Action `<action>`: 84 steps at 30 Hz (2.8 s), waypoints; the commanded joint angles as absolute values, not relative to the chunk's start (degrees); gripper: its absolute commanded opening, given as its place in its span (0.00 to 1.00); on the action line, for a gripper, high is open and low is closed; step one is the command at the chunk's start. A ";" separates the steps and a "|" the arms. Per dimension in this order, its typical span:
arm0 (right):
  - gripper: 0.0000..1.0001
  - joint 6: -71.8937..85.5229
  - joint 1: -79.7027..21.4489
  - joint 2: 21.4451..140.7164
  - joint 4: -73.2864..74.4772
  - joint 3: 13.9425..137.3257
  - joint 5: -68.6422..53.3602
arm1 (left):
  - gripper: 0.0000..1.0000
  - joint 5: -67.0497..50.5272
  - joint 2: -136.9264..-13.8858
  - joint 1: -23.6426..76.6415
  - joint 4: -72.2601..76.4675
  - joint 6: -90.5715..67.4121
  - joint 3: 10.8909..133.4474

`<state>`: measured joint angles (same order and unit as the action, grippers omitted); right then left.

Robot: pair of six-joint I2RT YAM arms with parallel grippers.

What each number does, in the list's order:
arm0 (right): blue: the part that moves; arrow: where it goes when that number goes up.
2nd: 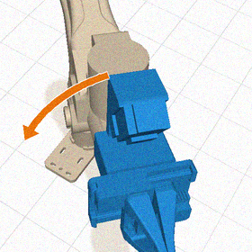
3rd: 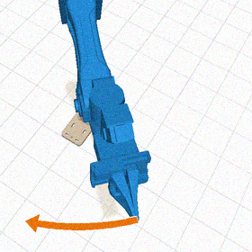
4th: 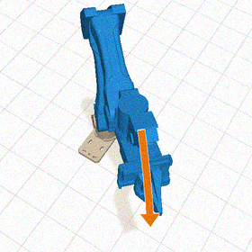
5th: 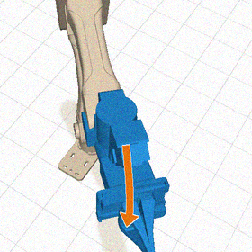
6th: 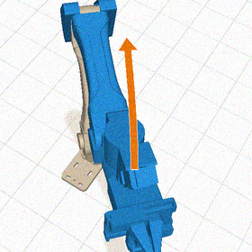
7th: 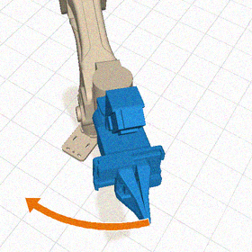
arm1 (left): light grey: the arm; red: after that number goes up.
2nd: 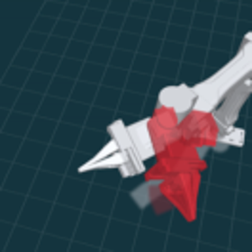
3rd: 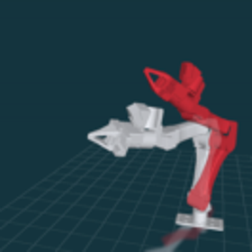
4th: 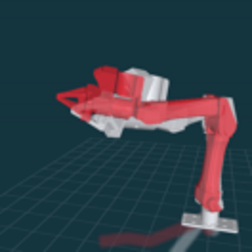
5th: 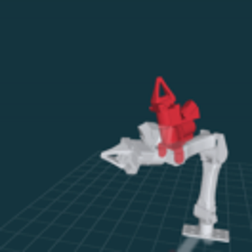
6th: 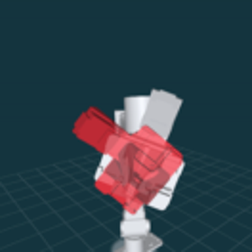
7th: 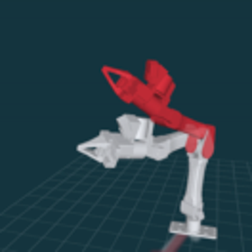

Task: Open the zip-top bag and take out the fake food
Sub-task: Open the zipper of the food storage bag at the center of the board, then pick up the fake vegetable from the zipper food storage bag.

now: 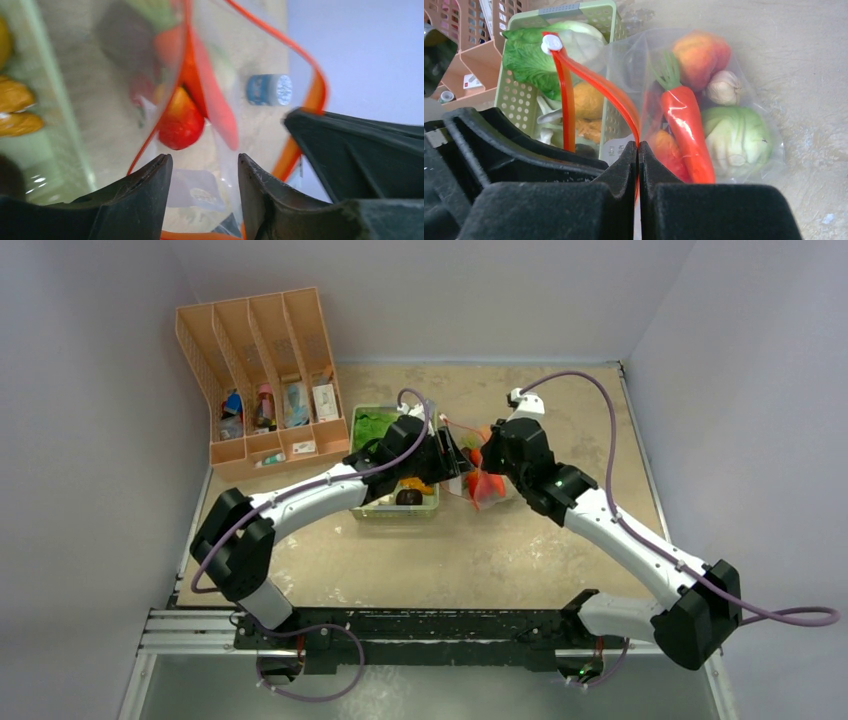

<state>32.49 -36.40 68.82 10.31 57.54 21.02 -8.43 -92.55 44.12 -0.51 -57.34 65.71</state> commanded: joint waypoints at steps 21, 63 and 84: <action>0.00 28.26 -36.17 66.96 0.28 56.09 10.36 | 0.56 -1.73 -97.33 46.76 -0.03 -61.40 69.36; 0.52 30.92 -15.70 66.90 10.77 52.14 8.39 | 0.53 -0.22 -111.01 47.45 3.78 -62.87 77.51; 0.28 29.55 -6.94 74.21 1.67 43.69 -11.60 | 0.45 -3.83 -122.70 46.31 -7.17 -58.22 93.08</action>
